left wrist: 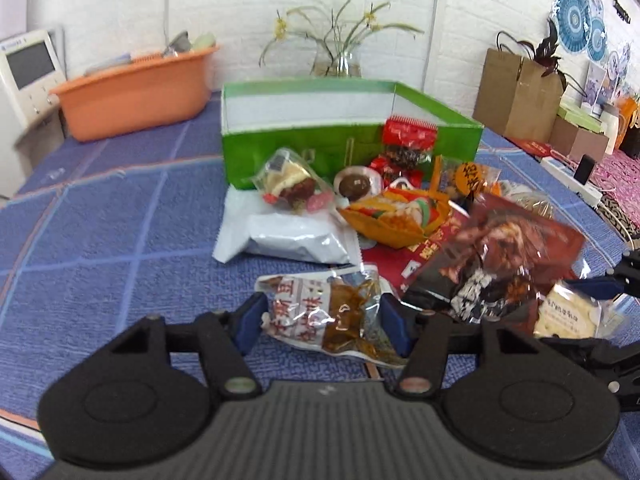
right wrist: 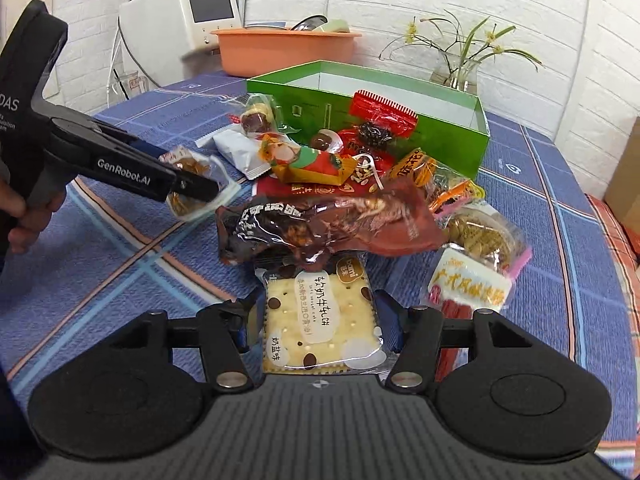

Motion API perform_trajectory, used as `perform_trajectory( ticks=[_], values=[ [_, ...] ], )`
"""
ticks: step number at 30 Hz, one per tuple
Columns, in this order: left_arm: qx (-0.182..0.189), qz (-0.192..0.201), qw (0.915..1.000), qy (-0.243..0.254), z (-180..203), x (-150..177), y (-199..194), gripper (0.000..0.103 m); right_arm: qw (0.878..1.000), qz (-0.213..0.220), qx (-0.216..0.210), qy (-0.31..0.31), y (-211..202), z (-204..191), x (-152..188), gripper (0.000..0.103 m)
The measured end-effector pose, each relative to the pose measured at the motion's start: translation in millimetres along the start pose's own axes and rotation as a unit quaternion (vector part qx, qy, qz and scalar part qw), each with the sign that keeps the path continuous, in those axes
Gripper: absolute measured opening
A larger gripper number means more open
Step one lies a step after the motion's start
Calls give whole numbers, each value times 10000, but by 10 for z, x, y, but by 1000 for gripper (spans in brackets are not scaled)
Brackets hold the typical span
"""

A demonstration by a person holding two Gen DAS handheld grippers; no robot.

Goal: Organize snacks
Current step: 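Grasp the clear jerky bag with the left tool while the right tool grasps the cracker pack, then lower both held packs into the green box and open both tools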

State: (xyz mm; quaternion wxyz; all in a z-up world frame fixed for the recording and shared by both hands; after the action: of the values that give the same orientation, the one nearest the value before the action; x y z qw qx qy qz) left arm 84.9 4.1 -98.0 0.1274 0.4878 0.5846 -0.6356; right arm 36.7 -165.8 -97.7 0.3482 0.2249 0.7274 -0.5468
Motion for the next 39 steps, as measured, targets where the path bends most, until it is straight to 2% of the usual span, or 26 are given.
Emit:
perform_trajectory(
  ticks=[5, 12, 15, 17, 20, 24, 27, 30, 33, 35, 37, 39],
  values=[
    [-256, 413, 9988, -59, -46, -57, -370, 60, 9998, 41, -62, 211, -204, -114, 60, 95],
    [-311, 606, 9975, -179, -139, -66, -625, 60, 9981, -244, -27, 563, -437, -82, 169, 95],
    [-347, 678, 9968, -237, -183, -87, -671, 60, 9949, -119, 213, 974, -592, 95, 168, 95],
    [-370, 715, 9965, -228, -193, -129, -672, 60, 9913, 123, 300, 1276, -703, 197, 100, 95],
    [-340, 815, 9958, -228, -204, -261, -649, 60, 9846, 725, 105, 1584, -871, 245, -161, 95],
    [-463, 1072, 9929, -221, -232, -575, -618, 60, 9806, 1579, -3, 1159, -963, 89, -639, 96],
    [-694, 1244, 9897, -122, -275, -886, -581, 60, 9796, 1818, -224, 820, -851, -68, -994, 96],
    [-1129, 1349, 9844, 75, -343, -1227, -499, 60, 9777, 1979, -389, 584, -660, -173, -1344, 96],
    [-1396, 1437, 9797, 57, -425, -1517, -377, 60, 9682, 2468, -40, 416, -496, -100, -1689, 96],
    [-1455, 1449, 9787, -61, -485, -1671, -230, 60, 9600, 2742, 181, 544, -367, 61, -1882, 96],
    [-1469, 1479, 9780, -133, -518, -1775, -85, 60, 9558, 2847, 359, 636, -169, 218, -2019, 96],
    [-1487, 1427, 9785, -65, -512, -1858, 97, 60, 9571, 2788, 488, 620, 47, 370, -2084, 96]
  ],
)
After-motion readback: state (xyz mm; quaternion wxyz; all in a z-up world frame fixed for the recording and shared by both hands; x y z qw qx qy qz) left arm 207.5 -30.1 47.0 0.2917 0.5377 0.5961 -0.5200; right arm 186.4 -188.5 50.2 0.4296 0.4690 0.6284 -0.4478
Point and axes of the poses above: each gripper's, at about its wrist camera, not at the fingertips, and y roughly the way its jaws point, z to its right, x to its underside, the point moved 8 cm from there along y, roughly the way its jaws point, and after that the axes turned 15 degrees about y, right-handed, at the moved point
